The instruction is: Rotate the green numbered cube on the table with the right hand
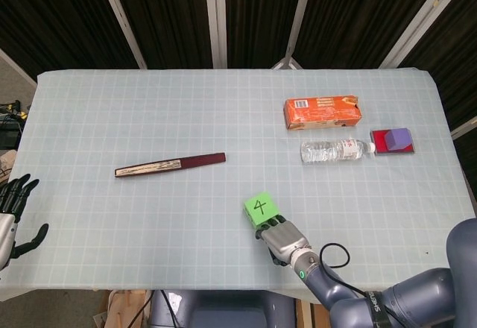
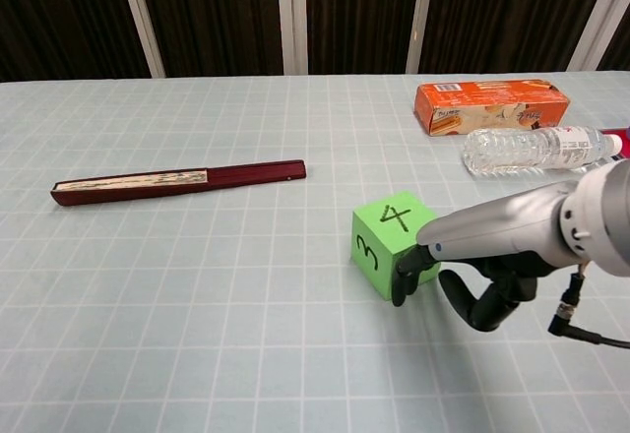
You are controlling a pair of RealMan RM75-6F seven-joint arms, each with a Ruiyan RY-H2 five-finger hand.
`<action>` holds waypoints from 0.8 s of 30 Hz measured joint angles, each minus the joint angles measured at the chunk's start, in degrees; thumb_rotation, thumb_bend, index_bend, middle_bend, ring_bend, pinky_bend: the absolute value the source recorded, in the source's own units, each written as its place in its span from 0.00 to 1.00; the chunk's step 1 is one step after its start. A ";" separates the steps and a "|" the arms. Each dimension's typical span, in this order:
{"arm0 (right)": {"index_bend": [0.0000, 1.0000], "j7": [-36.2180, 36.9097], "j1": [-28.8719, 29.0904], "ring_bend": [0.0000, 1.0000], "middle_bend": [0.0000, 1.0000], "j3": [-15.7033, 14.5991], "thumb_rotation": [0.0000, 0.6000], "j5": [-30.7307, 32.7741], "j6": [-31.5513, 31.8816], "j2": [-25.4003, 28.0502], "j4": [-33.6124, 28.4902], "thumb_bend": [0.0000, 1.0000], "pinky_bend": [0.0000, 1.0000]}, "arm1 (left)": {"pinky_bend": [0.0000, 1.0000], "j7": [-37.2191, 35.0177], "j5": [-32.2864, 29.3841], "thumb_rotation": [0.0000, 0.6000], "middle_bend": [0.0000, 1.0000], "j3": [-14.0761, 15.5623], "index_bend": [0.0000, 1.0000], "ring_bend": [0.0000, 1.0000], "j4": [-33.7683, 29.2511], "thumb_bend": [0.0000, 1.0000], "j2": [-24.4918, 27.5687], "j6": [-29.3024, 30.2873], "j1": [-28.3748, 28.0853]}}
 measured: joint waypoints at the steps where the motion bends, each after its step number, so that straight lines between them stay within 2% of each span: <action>1: 0.23 0.17 0.21 0.10 0.18 0.30 1.00 0.33 0.15 -0.39 0.23 0.99 0.00 | 0.04 -0.01 0.01 1.00 0.00 0.00 0.09 0.00 0.01 0.44 0.00 -0.01 -0.01; 16: 0.23 3.76 3.07 0.11 0.18 4.27 1.00 6.03 -1.12 -4.55 5.50 0.99 0.00 | 0.04 -0.74 -0.19 1.00 0.00 -0.01 0.09 0.00 -0.09 0.44 0.36 -0.16 -0.01; 24: 0.23 6.46 4.39 0.13 0.18 7.58 1.00 8.23 -3.39 -6.04 7.78 0.99 0.00 | 0.04 -0.83 -0.41 1.00 0.00 -0.05 0.09 0.00 -0.10 0.44 0.40 -0.30 -0.04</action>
